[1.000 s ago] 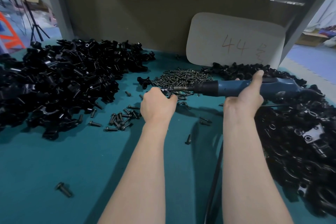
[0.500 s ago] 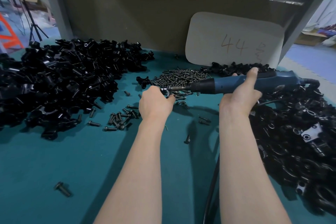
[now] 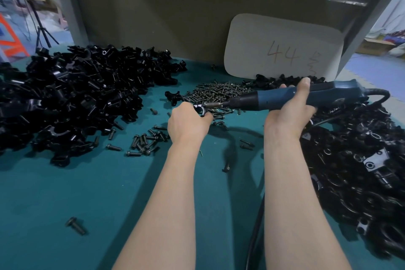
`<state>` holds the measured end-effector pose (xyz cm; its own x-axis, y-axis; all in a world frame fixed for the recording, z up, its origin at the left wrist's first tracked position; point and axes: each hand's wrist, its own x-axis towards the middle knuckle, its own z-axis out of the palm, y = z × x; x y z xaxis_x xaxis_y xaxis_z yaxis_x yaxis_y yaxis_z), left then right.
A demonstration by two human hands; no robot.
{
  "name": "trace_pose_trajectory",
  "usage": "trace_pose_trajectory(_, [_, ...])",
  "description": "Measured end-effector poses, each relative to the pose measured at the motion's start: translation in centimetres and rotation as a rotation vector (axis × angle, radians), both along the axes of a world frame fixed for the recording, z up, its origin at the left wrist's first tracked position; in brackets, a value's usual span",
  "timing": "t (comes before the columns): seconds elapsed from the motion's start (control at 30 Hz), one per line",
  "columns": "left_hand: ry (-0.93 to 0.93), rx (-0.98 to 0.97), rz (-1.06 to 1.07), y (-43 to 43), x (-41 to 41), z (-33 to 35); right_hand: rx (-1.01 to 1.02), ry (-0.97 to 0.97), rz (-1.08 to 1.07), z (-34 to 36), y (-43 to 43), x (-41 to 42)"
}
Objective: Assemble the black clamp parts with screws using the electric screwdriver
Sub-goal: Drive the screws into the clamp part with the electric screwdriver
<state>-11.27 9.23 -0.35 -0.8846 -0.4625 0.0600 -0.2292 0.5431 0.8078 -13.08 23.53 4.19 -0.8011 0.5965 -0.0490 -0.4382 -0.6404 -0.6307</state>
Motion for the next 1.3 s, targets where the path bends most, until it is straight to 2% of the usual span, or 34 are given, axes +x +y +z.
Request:
trace_pose_trajectory(1.1, [-0.001,-0.093,0.038,0.42,-0.16,-0.09,0.052,0.038,0.015,-0.41,-0.51,-0.03])
trace_pose_trajectory(1.3, [-0.079,-0.104,0.009,-0.1,-0.04,0.61,0.059,0.13,0.093,-0.19,-0.63,0.34])
